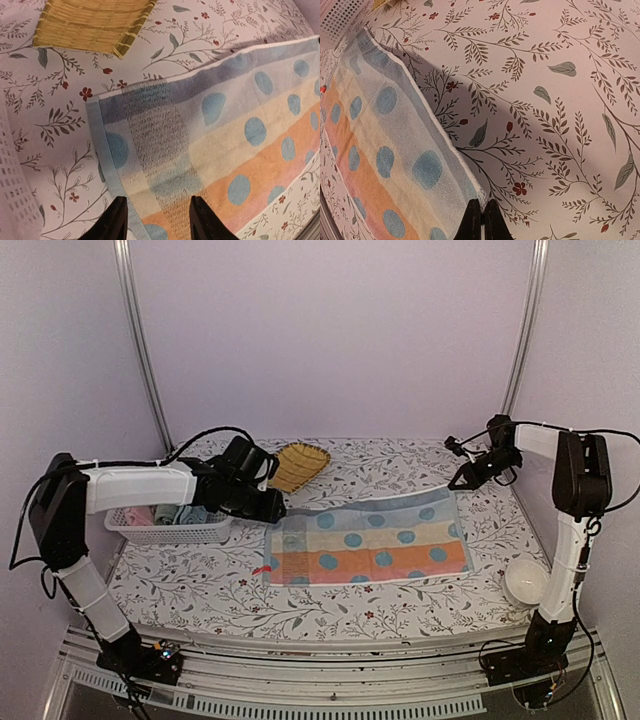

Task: Roll the towels
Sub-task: Pick up the towel from the center of the board, then flatten out the towel at the center of the board, then pick up the towel from the center of the board.

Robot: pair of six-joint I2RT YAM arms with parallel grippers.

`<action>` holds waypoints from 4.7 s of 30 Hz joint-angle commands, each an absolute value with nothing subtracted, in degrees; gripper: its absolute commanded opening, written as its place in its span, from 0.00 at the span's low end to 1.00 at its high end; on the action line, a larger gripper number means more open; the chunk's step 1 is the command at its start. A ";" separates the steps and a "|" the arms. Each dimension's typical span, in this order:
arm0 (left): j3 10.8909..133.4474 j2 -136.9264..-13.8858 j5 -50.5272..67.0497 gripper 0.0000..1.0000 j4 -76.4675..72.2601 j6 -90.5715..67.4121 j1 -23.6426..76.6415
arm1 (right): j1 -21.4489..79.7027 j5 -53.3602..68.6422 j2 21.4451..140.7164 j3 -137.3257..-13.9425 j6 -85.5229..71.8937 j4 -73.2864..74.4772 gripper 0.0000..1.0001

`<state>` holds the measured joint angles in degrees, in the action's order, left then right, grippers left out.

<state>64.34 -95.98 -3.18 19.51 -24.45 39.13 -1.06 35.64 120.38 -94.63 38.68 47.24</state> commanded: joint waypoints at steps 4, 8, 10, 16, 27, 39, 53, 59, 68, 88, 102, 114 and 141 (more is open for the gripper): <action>80.44 -110.19 -2.12 0.37 26.05 -26.52 33.84 | -0.62 36.91 120.15 -93.78 35.87 45.95 0.04; 87.07 -117.71 -4.73 0.35 30.72 -26.63 32.81 | -0.59 38.53 119.41 -91.59 35.60 45.10 0.04; 88.76 -119.50 -5.97 0.35 31.31 -26.65 32.61 | -0.64 39.12 119.44 -91.33 35.38 45.10 0.04; 93.91 -124.68 -9.54 0.34 35.73 -27.36 32.01 | -0.57 39.69 119.08 -91.32 35.42 44.94 0.04; 97.21 -129.34 -11.39 0.39 36.39 -28.30 30.98 | -0.62 40.91 119.88 -91.01 35.59 45.34 0.04; 99.08 -132.28 -9.65 0.12 36.30 -27.53 30.90 | -0.64 41.15 120.05 -90.79 35.90 45.38 0.04; 90.07 -110.63 -13.46 0.00 24.91 -24.07 34.31 | -3.60 39.46 112.38 -97.21 32.19 45.61 0.03; 88.00 -99.14 -14.84 0.00 21.87 -23.02 36.41 | -4.77 38.81 103.74 -100.54 30.07 45.63 0.03; 80.33 -84.53 -17.89 0.00 18.19 -21.35 44.39 | -5.09 38.11 86.69 -93.74 28.98 47.52 0.03; 74.31 -96.44 -11.94 0.00 16.62 -28.94 40.94 | -5.10 26.63 95.90 -76.96 32.92 37.34 0.03; 79.86 -105.84 -10.08 0.31 25.58 -27.72 42.20 | -3.37 28.76 100.82 -78.80 31.16 42.68 0.40; 66.43 -106.75 -1.90 0.07 28.20 -27.72 46.03 | 1.36 19.79 95.81 -61.97 45.44 48.72 0.31; 51.96 -102.50 1.96 0.00 33.82 -41.83 62.14 | 1.43 4.31 103.90 -59.62 47.41 47.70 0.29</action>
<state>55.18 -100.53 -1.91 24.91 -38.22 59.24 1.52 11.97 102.94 -61.89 46.33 46.92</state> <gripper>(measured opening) 0.015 0.293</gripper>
